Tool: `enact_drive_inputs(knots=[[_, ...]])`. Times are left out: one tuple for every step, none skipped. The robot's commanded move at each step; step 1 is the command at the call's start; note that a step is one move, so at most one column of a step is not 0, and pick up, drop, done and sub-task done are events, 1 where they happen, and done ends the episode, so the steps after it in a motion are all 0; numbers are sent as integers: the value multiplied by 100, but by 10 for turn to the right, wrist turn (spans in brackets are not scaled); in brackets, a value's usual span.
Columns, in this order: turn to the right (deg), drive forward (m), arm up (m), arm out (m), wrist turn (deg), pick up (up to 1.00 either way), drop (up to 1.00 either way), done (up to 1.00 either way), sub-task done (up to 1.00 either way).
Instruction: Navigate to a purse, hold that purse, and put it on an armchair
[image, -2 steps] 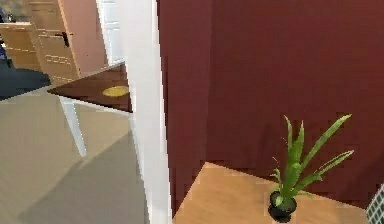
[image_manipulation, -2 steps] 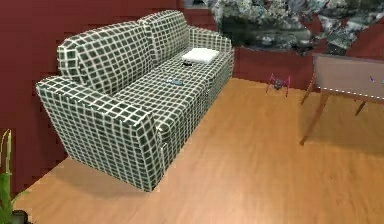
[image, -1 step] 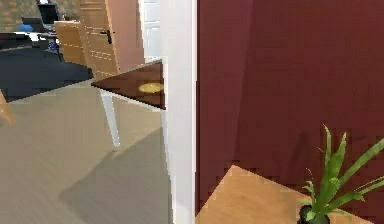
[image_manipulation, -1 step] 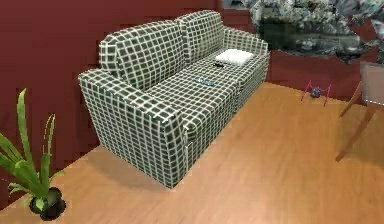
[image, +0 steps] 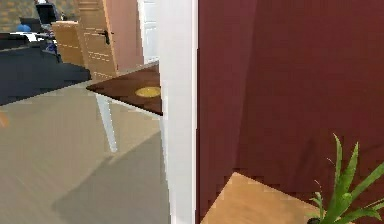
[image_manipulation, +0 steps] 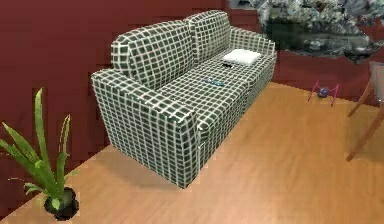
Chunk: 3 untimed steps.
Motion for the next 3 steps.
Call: enact_drive_inputs(knots=[[-360, 0, 0, 0, 0, 0, 0, 0, 0], [0, 100, 0, 0, 0, 0, 0, 0, 0], [0, 100, 0, 0, 0, 0, 0, 0, 0]])
